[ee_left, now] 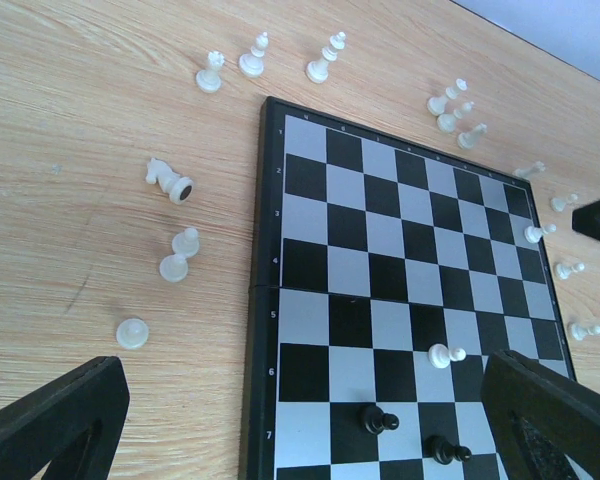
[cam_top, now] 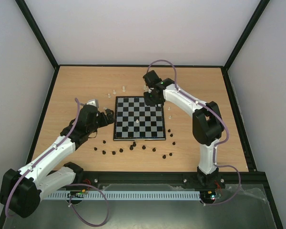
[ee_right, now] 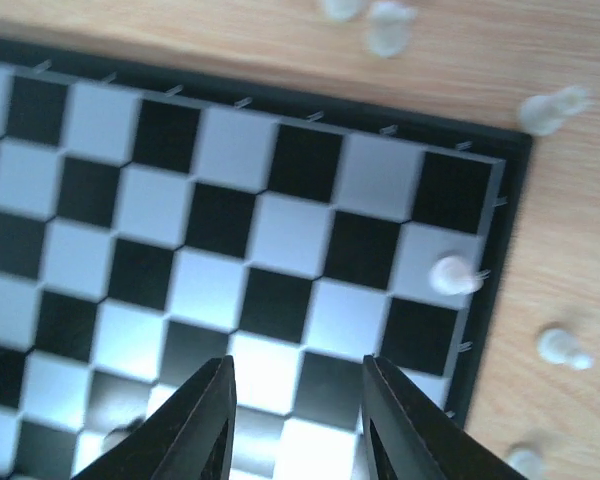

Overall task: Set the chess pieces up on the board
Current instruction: Pick up the chess piece from the chessboard.

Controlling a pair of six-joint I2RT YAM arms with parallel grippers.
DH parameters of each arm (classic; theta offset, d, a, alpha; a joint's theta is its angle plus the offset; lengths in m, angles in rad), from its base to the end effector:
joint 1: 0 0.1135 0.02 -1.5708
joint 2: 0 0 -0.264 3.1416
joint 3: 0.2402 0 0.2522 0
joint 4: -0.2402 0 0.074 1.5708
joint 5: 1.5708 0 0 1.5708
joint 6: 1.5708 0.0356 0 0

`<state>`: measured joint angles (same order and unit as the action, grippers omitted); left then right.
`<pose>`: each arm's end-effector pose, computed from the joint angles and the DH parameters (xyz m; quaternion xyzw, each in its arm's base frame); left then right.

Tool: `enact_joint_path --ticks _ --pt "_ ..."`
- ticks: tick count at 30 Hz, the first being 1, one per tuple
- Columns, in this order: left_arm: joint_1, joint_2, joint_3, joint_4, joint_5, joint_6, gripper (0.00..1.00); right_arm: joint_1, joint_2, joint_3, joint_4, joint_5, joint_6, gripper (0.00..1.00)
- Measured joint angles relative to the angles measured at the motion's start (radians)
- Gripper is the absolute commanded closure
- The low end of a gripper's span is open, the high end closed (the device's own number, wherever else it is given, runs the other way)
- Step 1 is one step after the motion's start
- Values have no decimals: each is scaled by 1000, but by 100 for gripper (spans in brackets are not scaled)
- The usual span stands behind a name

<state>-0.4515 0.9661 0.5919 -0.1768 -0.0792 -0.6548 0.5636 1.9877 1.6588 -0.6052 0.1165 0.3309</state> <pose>0.1930 -0.0905 0.2397 -0.1077 0.8656 -0.2268 0.4331 0.3768 0.2332 0.2446 -0.0920 0.9438 0.0853 0.3056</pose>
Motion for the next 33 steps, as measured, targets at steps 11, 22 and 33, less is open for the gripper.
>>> enact_joint_path --ticks 11,22,33 --pt "17 4 0 -30 -26 -5 0 211 -22 -63 -3 -91 -6 67" --pt "28 6 0 -32 -29 -7 0 231 62 -63 -31 -90 -6 70" --pt "33 18 -6 -31 -28 -7 1 237 80 -49 -48 -89 -10 76"
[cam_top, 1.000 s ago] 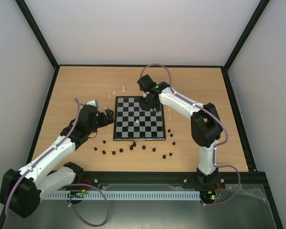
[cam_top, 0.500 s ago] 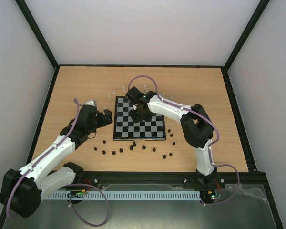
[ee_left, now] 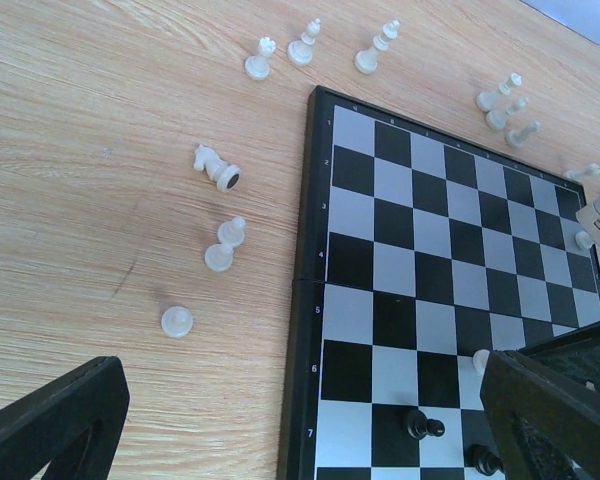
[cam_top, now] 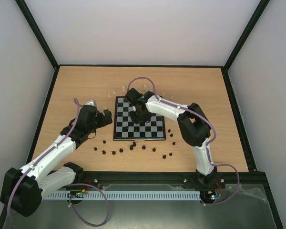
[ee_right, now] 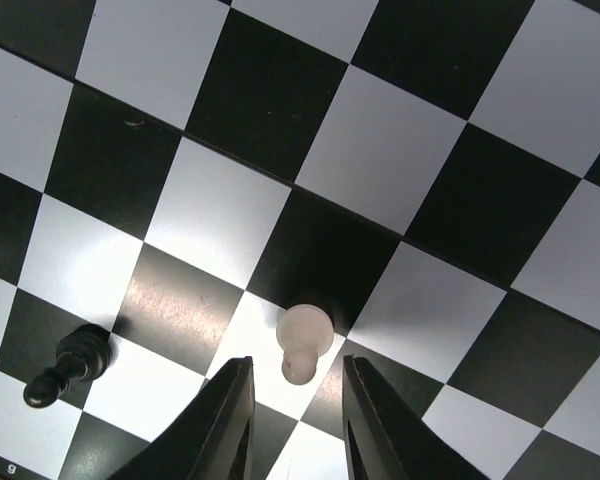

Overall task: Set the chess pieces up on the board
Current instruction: Pick up the chess piece from the chessboard.

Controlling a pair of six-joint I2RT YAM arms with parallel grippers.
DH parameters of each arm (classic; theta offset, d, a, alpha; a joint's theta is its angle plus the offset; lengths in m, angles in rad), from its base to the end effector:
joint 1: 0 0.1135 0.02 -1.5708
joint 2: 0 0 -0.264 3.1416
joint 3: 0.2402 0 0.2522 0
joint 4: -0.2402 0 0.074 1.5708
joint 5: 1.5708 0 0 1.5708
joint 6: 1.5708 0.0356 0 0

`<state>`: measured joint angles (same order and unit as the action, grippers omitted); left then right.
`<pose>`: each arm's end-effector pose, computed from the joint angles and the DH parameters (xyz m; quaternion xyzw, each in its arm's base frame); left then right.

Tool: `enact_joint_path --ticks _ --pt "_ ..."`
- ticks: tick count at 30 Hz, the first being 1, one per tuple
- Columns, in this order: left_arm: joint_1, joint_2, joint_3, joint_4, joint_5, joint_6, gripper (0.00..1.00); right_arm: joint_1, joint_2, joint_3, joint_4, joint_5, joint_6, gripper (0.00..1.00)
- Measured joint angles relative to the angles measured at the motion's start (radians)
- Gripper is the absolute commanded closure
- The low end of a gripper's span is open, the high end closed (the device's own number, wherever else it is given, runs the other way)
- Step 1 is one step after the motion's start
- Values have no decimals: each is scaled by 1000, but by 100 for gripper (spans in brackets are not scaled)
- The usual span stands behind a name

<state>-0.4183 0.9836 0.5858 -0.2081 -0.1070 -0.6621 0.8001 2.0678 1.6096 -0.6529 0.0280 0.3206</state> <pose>0.1959 -0.0829 0.2314 -0.1322 0.8750 -0.1976 0.4217 0.3077 0.3155 0.1928 -0.2281 0.9465 0.1095 0.2002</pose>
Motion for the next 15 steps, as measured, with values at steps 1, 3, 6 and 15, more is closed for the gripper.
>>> enact_joint_path --ticks 1,3,6,15 --pt "1 0 0 0 0 0 1 0 4 4 0 0 0 77" --pt "3 0 -1 0 0 0 1 0 14 14 0 0 -1 78" --pt "5 0 -5 0 0 0 1 0 28 24 -1 0 -3 79" --pt "9 0 -11 0 1 0 1 0 56 52 -5 18 -3 89"
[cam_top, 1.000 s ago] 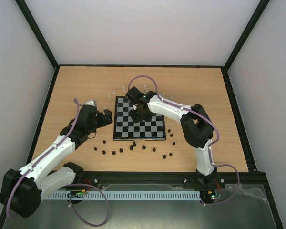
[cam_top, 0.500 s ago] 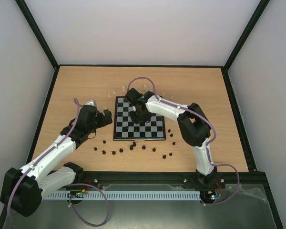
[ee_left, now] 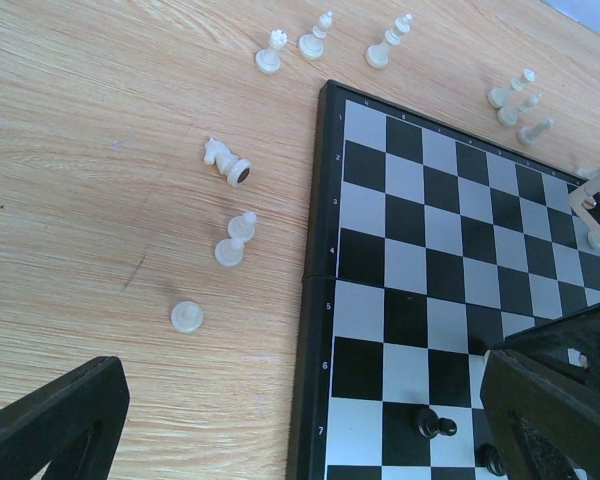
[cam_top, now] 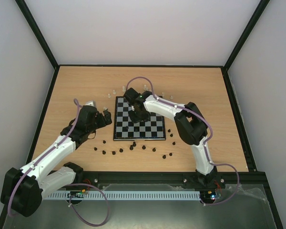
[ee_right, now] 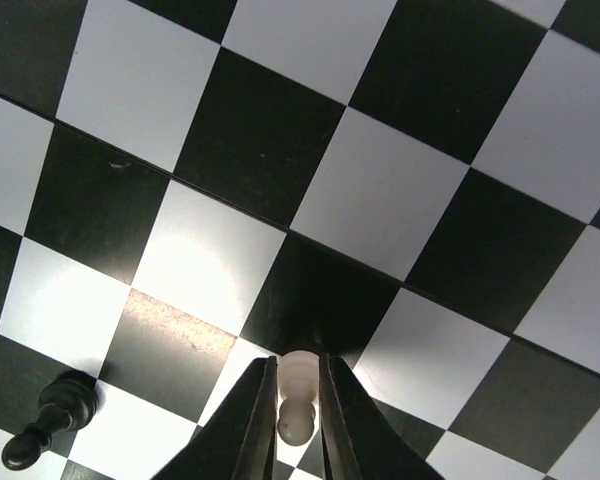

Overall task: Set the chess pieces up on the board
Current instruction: Pick up the chess piece from the chessboard, then place the chess piece on the chessboard.

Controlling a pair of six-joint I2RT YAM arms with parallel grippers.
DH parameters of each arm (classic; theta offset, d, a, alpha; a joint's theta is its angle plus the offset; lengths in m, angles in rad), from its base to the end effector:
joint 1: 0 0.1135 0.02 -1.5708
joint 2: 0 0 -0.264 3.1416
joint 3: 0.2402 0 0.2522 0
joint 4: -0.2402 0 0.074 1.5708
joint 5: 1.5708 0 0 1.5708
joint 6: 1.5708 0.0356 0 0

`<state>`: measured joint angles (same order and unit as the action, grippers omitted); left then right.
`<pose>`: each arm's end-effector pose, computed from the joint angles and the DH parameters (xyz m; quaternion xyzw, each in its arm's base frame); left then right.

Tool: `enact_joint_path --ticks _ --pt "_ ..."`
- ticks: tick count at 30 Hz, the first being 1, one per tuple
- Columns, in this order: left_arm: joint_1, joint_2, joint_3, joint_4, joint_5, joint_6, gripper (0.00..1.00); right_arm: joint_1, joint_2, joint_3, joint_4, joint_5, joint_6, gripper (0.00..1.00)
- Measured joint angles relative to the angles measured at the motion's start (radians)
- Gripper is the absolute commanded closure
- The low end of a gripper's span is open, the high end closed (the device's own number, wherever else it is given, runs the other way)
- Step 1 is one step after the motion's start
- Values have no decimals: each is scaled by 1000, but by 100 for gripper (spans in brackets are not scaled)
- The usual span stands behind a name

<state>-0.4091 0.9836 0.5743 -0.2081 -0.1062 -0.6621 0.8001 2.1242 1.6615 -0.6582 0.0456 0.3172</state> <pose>0.1956 -0.0807 0.2275 -0.1361 0.8771 -0.1933 0.4181 0.3163 0.3234 0.1838 -0.2281 0.9475 0.0993 0.2009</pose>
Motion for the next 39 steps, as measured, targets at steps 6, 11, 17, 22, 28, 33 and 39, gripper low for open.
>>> enact_joint_path --ticks 6,11,17,22,28,33,39 --pt "0 0 0 0 0 0 1 0 0 17 -4 23 -3 93" --pt "2 -4 -4 0 0 0 0 -5 0 18 -19 49 -5 94" --pt "6 -5 -6 1 1 0 1 -77 0 68 -43 63 -17 93" --pt "7 -5 -9 1 2 0 1 -176 7 171 -69 81 -24 93" --pt "11 -6 -9 1 4 4 0 -239 66 270 -86 103 -26 92" --pt "15 -6 -13 2 7 5 1 -248 113 274 -108 114 -30 92" --pt "20 -6 -16 8 11 6 0 -251 147 274 -114 118 -32 91"
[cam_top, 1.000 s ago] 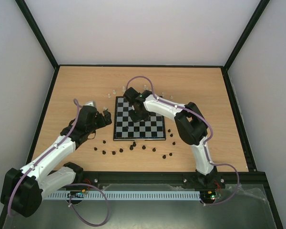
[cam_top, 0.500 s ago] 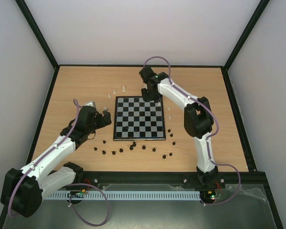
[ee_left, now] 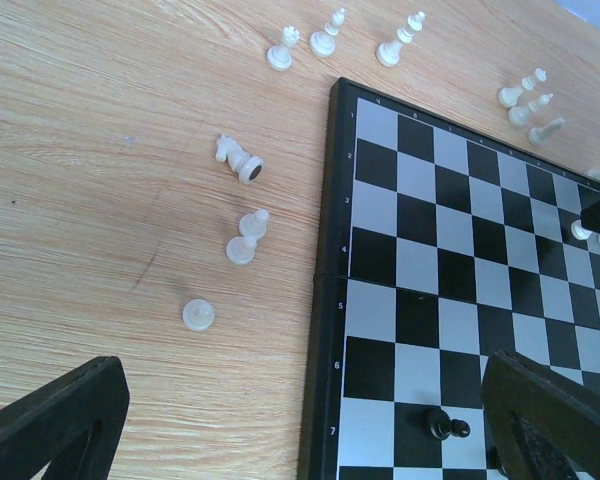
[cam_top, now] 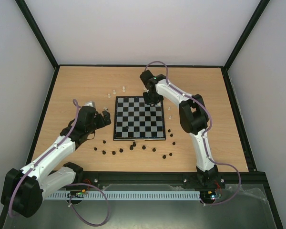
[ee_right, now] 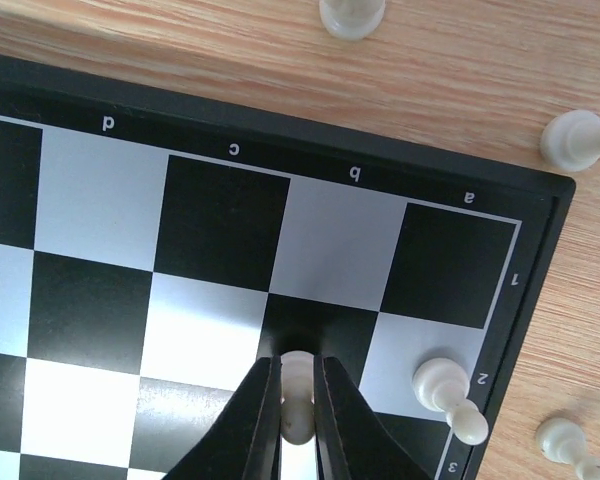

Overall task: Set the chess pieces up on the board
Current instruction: Place the chess piece on the chessboard.

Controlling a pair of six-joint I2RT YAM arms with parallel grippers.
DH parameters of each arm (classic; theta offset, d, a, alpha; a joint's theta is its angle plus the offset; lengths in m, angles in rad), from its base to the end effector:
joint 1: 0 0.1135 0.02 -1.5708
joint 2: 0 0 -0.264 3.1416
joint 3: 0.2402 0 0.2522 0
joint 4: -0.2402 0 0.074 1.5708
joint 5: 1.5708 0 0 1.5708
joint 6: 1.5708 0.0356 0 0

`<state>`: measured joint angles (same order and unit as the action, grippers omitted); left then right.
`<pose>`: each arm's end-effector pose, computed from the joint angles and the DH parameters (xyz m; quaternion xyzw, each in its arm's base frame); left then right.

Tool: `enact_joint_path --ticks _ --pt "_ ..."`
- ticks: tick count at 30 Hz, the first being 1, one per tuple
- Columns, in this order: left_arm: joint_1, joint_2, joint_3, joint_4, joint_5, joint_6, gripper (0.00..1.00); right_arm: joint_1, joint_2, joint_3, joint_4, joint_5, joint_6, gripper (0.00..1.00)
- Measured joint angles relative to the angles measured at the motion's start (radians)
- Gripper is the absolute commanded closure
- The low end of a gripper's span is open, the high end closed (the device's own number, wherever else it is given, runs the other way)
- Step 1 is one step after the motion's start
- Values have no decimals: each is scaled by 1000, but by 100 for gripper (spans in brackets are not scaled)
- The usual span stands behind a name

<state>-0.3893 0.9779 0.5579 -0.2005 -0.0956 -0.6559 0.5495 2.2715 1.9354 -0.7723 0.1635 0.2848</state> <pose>0.1953 -0.0764 0.2237 -0.1397 0.8774 -0.1913 0.4172 0.4208 0.2509 0.1935 -0.1095 0.9641 0.0199 0.2410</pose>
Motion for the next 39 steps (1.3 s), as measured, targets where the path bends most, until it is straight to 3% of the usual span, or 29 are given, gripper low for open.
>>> enact_joint_path --ticks 10,26,30,33,37,39 --pt "6 6 0 9 7 2 1 -8 4 18 -10 2 -10 82" --pt "11 12 -2 22 14 2 1 -11 5 20 -13 3 -12 78" --pt "13 13 -2 23 16 2 0 -12 5 20 -15 0 -11 67" --pt "18 22 -2 24 20 2 1 -12 -5 17 -13 -10 -4 53" --pt "39 61 2 21 29 2 1 -11 -84 -40 -1 -43 -2 26" --pt "48 88 14 14 31 2 1 -11 -139 -77 14 -52 12 21"
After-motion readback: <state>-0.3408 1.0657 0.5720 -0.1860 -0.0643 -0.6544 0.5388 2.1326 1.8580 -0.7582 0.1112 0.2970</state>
